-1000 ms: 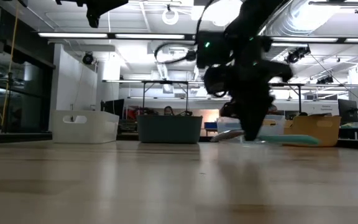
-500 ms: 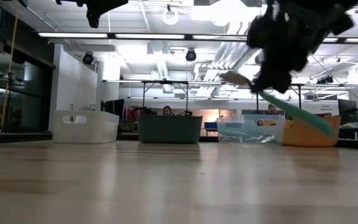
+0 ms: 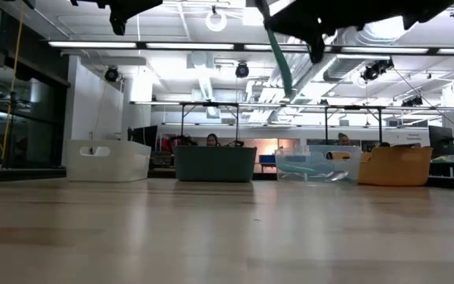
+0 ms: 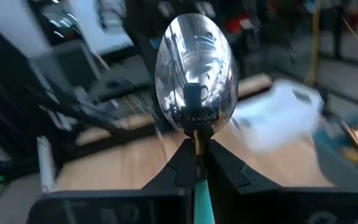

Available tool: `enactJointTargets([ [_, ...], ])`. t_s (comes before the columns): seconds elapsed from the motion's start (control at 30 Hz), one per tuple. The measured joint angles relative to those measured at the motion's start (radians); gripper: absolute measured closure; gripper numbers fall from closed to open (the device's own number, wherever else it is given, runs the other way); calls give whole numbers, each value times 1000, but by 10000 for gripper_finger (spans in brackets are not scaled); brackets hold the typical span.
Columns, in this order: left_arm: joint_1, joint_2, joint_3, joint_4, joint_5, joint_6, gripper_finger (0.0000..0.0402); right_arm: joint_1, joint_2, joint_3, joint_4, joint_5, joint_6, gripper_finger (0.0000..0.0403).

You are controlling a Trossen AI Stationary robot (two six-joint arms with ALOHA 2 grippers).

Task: Sort silverware by color (type)
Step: Put the light blue spoon into the transparent bin

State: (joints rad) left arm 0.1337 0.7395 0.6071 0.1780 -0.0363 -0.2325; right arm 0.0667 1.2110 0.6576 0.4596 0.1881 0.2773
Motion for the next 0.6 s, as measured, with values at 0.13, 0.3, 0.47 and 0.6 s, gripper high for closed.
enactJointTargets([
  [0.13,0,0,0,0,-2,0,220,-39,0,4,121,-98,-26,393],
  [0.3,0,0,0,0,-2,0,220,-64,0,4,144,-143,-32,393],
  [0.47,0,0,0,-1,-2,0,220,-67,1,4,143,-167,-47,393],
  [0.6,0,0,0,-1,-2,0,220,-67,1,4,143,-171,-53,393],
])
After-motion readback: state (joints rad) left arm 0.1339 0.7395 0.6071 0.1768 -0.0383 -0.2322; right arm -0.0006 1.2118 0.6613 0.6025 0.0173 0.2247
